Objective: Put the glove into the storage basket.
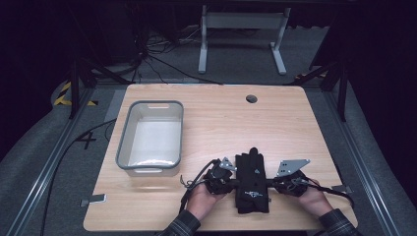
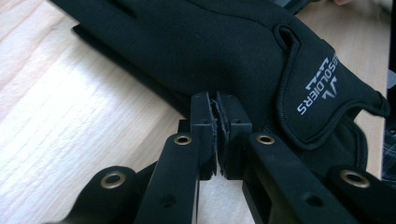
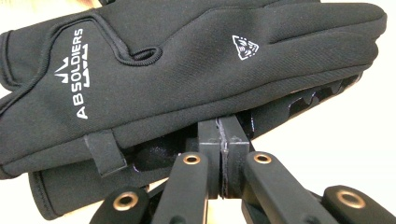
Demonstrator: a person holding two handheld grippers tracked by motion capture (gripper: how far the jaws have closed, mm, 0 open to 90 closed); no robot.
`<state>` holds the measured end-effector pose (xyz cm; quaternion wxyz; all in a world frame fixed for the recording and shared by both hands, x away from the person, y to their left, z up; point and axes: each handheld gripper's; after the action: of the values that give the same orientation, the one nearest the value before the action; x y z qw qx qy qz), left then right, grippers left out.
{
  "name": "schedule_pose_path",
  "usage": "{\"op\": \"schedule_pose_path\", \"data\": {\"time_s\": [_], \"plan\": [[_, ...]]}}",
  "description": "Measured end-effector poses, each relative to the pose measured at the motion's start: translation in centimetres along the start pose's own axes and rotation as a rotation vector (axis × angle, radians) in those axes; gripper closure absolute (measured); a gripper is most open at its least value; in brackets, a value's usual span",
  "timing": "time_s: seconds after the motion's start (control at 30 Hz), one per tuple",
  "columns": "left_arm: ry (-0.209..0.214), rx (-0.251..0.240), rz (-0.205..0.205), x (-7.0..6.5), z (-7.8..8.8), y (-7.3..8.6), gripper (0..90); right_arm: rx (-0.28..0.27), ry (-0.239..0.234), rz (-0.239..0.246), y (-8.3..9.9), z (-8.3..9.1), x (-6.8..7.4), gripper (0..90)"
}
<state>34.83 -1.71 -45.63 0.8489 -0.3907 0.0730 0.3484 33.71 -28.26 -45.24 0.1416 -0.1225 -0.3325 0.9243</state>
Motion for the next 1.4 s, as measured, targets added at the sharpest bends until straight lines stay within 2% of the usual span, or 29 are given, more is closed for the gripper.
{"op": "schedule_pose_path", "data": {"time_s": [0.07,0.13,0.2,0.27,0.4,0.5,0.53,0.73,0.83,1.0,1.17,1.4], "plan": [[0.014,-0.016,0.008,-0.1,0.1,-0.1,86.1,-0.001,0.0,0.0,0.0,0.0,0.0,90.0],[0.012,-0.001,0.005,-0.1,-0.1,-0.1,84.6,-0.001,0.0,-0.001,0.0,0.0,0.0,90.0],[0.004,0.013,0.006,0.1,-0.3,0.0,81.6,-0.002,0.0,-0.001,0.0,0.0,0.0,90.0],[-0.005,0.006,0.009,0.2,-0.1,0.0,79.5,0.0,0.008,0.0,0.0,0.2,-0.1,90.0],[-0.029,0.02,0.008,0.4,0.1,0.0,79.2,-0.007,0.032,-0.002,0.3,1.1,-0.2,90.0],[-0.038,0.015,0.005,0.4,0.1,0.0,80.1,-0.018,0.033,-0.008,0.5,1.7,-0.1,90.0],[-0.045,0.019,0.006,0.4,0.1,0.0,81.0,-0.016,0.037,-0.026,1.1,2.2,0.0,90.0],[-0.048,0.022,0.013,0.7,-0.3,-0.2,82.2,-0.01,0.01,-0.035,2.3,2.7,0.7,90.0],[-0.046,0.018,0.02,1.0,-0.5,-0.5,82.3,-0.009,-0.026,-0.023,2.3,2.4,1.3,90.0],[-0.065,0.01,0.018,1.4,-0.8,-1.4,82.3,-0.005,-0.065,-0.002,1.7,1.4,1.8,90.0],[-0.075,0.002,0.025,2.2,-0.9,-2.0,82.4,-0.026,-0.088,0.0,1.2,0.8,2.1,90.0],[-0.088,-0.008,0.018,3.4,-0.8,-3.1,82.3,-0.032,-0.099,0.034,-0.1,-0.4,2.6,90.0]]}}
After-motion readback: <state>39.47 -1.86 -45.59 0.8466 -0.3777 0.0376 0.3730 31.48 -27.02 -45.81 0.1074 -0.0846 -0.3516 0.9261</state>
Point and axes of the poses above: each handheld gripper's, and its own axes: z roughly backward along the jaws, y roughly out of its underside, x roughly to its left, and after that the axes turned 11 degrees about z, right-handed
